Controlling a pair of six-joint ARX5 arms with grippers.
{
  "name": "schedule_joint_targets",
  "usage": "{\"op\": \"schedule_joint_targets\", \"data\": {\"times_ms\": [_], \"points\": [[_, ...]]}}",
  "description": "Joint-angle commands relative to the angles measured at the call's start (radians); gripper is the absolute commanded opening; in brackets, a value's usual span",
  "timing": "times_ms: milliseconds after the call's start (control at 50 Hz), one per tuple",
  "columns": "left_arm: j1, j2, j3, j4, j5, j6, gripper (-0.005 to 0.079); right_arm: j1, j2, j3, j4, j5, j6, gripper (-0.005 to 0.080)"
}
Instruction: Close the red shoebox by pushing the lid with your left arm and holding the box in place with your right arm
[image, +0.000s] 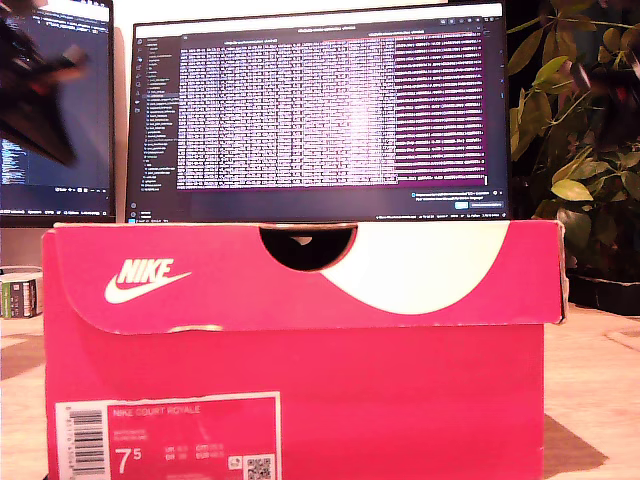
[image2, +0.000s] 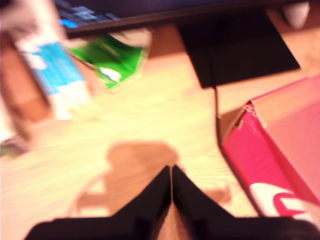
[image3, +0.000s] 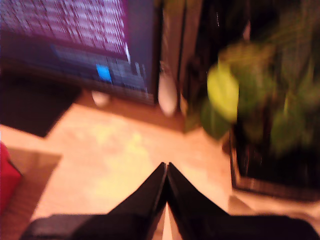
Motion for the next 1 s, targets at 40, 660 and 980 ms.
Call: {"op": "schedule_joint_targets", "data": {"times_ms": [40,660,980], "points": [[0.008,-0.041,-0.081,0.029,0.002,-0.012,-0.0019,-0.013,-0.083,-0.091,0.065,0.001,0.022,-0.0013],[0.015,-0.376,-0.433,0.277,-0.077,-0.056,-0.0019,-0.015,-0.404,-0.303,0.145,0.032,0.046,-0.0013],[0.020,-0.542,-0.522,0.306,-0.095,-0.067,-0.0019,-0.015,-0.566,-0.359,0.078,0.039,0.048,-0.0013]]}}
